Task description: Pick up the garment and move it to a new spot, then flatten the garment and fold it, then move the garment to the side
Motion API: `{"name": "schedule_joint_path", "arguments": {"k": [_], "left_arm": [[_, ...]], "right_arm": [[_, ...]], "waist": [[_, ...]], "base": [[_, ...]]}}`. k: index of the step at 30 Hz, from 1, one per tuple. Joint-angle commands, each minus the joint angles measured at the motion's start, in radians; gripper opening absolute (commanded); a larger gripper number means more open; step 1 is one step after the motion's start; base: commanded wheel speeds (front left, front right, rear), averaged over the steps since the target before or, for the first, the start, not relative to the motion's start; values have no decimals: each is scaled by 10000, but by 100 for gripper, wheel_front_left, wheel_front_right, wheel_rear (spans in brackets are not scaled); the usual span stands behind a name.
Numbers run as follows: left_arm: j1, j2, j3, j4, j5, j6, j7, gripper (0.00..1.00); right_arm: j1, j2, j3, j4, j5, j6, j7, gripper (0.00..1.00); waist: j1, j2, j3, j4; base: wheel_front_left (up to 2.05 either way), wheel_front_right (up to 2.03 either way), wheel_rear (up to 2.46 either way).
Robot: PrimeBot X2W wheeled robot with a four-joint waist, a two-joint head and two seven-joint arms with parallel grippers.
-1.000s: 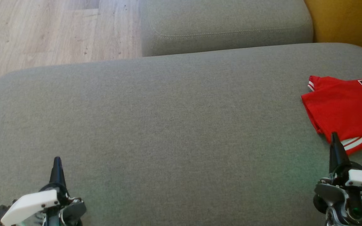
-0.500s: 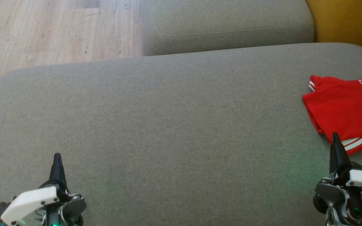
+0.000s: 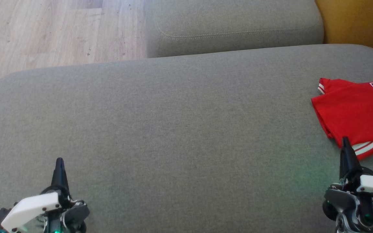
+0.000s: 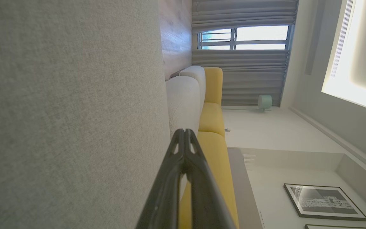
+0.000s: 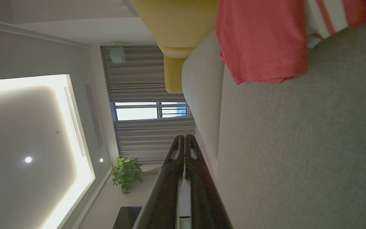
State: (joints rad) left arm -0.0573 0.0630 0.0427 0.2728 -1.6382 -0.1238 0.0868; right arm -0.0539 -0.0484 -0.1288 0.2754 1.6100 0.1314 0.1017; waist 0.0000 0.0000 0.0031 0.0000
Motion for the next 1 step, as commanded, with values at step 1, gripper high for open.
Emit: {"name": "schedule_joint_path", "arguments": {"k": [1], "left_arm": [[-483,79,427,-289,60,-69,36,0]], "right_arm": [[-535,-58,197,-310,25,-7,77,0]], "waist": [[0,0,0,0]], "base": [[0,0,0]]}}
